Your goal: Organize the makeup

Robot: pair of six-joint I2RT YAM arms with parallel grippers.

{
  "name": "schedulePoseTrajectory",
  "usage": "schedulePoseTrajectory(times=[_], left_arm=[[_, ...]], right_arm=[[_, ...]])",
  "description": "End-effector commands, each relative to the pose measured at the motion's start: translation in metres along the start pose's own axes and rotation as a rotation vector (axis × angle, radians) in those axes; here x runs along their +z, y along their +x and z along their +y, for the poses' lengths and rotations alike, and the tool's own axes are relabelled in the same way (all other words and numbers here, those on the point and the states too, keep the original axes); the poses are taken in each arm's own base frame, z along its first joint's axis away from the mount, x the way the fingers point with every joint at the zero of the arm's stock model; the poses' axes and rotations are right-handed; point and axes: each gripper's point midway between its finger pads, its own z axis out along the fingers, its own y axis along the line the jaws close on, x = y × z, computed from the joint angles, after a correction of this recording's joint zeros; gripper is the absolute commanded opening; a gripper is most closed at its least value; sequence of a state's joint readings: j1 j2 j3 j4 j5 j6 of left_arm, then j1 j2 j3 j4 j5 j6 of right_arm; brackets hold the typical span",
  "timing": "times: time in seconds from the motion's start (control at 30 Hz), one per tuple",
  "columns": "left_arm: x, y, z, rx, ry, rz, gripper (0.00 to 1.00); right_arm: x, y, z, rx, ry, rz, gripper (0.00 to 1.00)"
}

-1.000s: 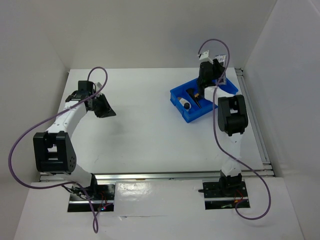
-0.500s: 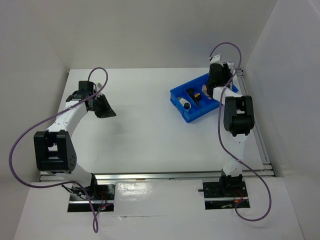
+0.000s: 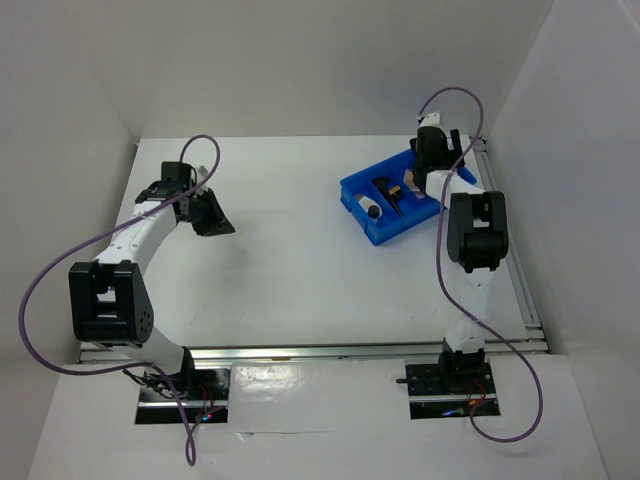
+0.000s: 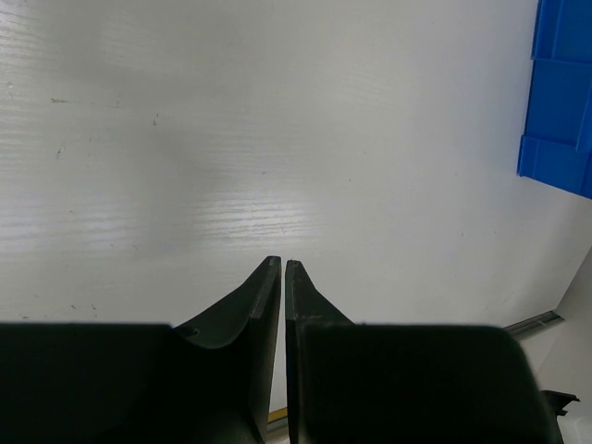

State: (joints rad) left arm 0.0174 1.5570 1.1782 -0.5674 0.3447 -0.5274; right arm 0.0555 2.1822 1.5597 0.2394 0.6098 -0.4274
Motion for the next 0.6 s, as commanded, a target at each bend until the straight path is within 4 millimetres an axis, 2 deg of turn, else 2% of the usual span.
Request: schedulePoseTrajectory(times=[0.0,0.07,0.1,0.23,0.27,0.3,0.33,0.37,0.4,0.43,0.47,0.5,0.57], left_arm=[[-0.003,-0.009,-0.01,0.018,0.024,-0.027,0.21],[-0.003,-0.009,-0.01,0.018,0.024,-0.027,0.21],[-0.003,-0.009,-0.01,0.018,0.024,-0.027,0.21],[-0.003,-0.009,-0.01,0.018,0.024,-0.027,0.21],[-0.002,-0.009,-0.008,0.018,0.016,-0.031,0.21],[-0.002,-0.009,-0.008,0.018,0.016,-0.031,0.21],[-0.002,-0.009,-0.008,0.018,0.016,-0.031,0.21],[-0.002,-0.009,-0.008,0.018,0.016,-0.031,0.21],[-0.002,-0.009,-0.008,0.018,0.016,-0.031,0.21],[-0.002,-0.01,-0.007,0.018,0.008,-0.035,0.21],[-0.002,-0.01,-0.007,0.018,0.008,-0.035,0.21],[-0.002,-0.01,-0.007,0.018,0.008,-0.035,0.21],[-0.002,-0.011,-0.005,0.017,0.0,-0.039,0.21]], right_arm=[[-0.021,-0.07,-0.033,0.171,0.01,-0.099,0.9],[-0.024,-0.084,-0.037,0.222,-0.008,-0.093,0.79],[-0.026,-0.091,-0.037,0.238,-0.025,-0.097,0.69],[-0.016,-0.098,-0.041,0.301,-0.04,-0.035,0.46],[-0.011,-0.096,-0.046,0.368,-0.04,-0.01,0.45],[-0.012,-0.103,-0.054,0.399,-0.05,0.012,0.45],[-0.003,-0.095,-0.044,0.422,-0.101,0.042,0.45],[0.005,-0.091,-0.051,0.489,-0.104,0.066,0.58],[0.005,-0.098,-0.058,0.516,-0.126,0.073,0.67],[0.017,-0.086,-0.047,0.549,-0.173,0.11,0.81],[0.021,-0.084,-0.046,0.559,-0.192,0.121,0.82],[0.025,-0.086,-0.035,0.558,-0.236,0.122,0.88],[0.028,-0.081,-0.032,0.561,-0.26,0.13,0.88]])
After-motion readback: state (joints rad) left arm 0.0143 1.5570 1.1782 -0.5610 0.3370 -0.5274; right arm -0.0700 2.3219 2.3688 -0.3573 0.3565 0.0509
